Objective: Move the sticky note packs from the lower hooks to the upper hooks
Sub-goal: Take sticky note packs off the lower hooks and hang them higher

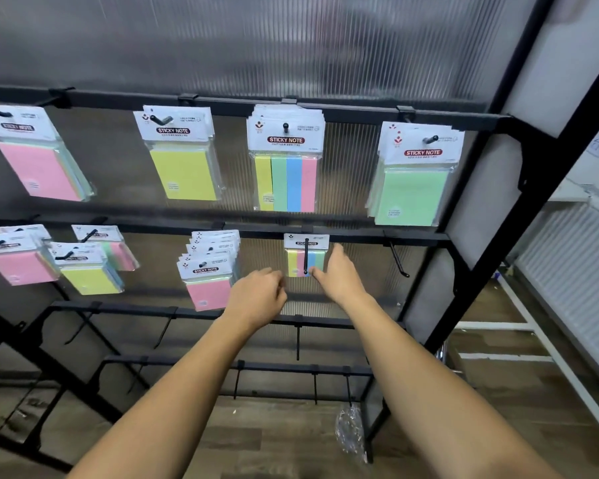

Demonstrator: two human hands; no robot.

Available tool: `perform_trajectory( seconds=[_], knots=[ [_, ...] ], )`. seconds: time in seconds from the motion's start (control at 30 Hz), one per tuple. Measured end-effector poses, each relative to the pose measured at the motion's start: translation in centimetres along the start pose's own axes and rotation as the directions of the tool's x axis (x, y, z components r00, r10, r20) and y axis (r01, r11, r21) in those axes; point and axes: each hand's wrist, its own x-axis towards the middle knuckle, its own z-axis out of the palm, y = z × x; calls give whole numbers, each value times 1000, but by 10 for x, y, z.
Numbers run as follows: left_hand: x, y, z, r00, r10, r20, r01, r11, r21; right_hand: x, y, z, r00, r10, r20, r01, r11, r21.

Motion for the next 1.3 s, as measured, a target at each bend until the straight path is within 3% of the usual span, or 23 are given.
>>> perform_trajectory(
  seconds=[0.23,0.47,0.7,0.9,1.1,1.3],
  knots=[
    [0,-2,2,998,53,-30,-52,997,49,4,0,5,1000,-19,20,19,999,28],
    [-16,-10,6,999,-31,9,31,998,-57,-29,-1,0,1000,-20,-3,20,997,72],
    [-46,-9,8,994,-83,-70,78,994,-78,-90,0,-9,993,-115,12,113,987,112],
    [-80,-17,11,974,-202,-103,195,978,-79,-134,-1,-6,972,-234,35,227,964,141],
    [-99,-38,-1,936,-287,-206,291,957,-12,-142,-10,12,961,-261,89,249,960,124],
    [-90,-68,-18,896,-385,-220,389,921,-27,-141,-29,22,958,-263,113,250,961,118]
  ],
)
